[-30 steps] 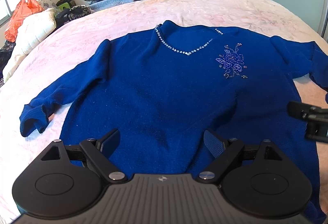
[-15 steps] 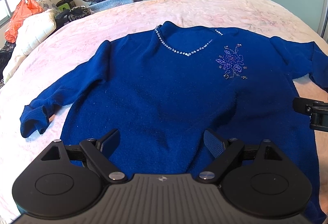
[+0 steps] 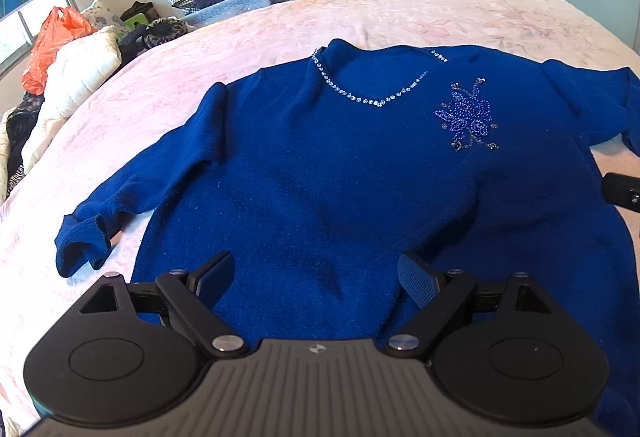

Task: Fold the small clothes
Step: 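Close the right gripper on the sweater sleeve cuff, then lift the sleeve with the right gripper and carry it across the sweater body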

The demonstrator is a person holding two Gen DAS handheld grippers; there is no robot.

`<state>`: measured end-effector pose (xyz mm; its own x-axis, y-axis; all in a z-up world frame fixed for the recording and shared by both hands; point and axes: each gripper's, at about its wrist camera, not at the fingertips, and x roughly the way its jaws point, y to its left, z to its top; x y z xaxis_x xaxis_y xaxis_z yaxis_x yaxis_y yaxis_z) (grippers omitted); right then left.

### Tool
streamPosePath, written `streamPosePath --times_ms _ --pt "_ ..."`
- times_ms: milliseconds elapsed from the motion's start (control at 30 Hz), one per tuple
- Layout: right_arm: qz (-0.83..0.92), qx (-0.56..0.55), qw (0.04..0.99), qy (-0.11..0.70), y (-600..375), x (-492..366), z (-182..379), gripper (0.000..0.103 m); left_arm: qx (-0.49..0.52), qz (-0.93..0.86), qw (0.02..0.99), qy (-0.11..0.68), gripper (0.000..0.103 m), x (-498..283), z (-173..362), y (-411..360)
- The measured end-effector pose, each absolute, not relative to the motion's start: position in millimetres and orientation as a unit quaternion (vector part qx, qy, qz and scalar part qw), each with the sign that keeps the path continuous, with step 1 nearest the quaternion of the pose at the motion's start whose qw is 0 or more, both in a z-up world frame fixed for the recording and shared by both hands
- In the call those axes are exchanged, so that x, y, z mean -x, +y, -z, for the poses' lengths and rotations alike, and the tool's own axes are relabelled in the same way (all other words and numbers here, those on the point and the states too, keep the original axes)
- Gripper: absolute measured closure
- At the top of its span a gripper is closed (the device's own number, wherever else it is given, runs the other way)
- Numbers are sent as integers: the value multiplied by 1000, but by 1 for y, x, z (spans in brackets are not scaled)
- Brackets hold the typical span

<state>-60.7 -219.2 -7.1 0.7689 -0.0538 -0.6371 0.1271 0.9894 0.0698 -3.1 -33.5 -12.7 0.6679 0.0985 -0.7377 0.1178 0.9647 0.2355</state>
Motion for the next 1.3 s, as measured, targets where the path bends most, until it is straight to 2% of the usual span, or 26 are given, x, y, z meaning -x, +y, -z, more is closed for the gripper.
streamPosePath --times_ms 100,267,400,700,833,867,900,967,1000,1033,1133,1300 --pt "39 -26 949 312 -220 65 6 1 -133 3 902 410 14 1 14 -33" --pt "70 102 956 265 -219 73 8 1 -130 9 900 415 14 0 16 -33" --pt "104 160 946 260 -238 67 19 2 -128 15 898 420 14 -3 19 -34" --pt "97 108 943 299 -283 28 49 23 -139 17 891 432 14 -8 27 -39" --pt "85 65 945 307 -297 19 57 25 -139 14 891 433 14 -9 27 -38" --pt "82 47 947 307 -303 19 57 33 -138 14 890 434 14 -10 28 -38" --pt "82 30 948 306 -309 19 57 51 -138 14 890 435 14 -10 28 -38" --pt "89 6 948 304 -319 20 56 71 -139 15 889 436 14 -10 28 -38" --pt "96 5 948 304 -323 22 54 89 -140 16 889 435 14 -9 28 -38" --pt "100 -1 948 302 -327 25 53 92 -141 16 890 434 14 -9 27 -37" --pt "96 -73 952 281 -348 39 46 93 -140 14 891 432 14 -10 26 -36" --pt "41 -313 923 220 -410 61 36 92 -133 9 891 434 14 -13 24 -29"
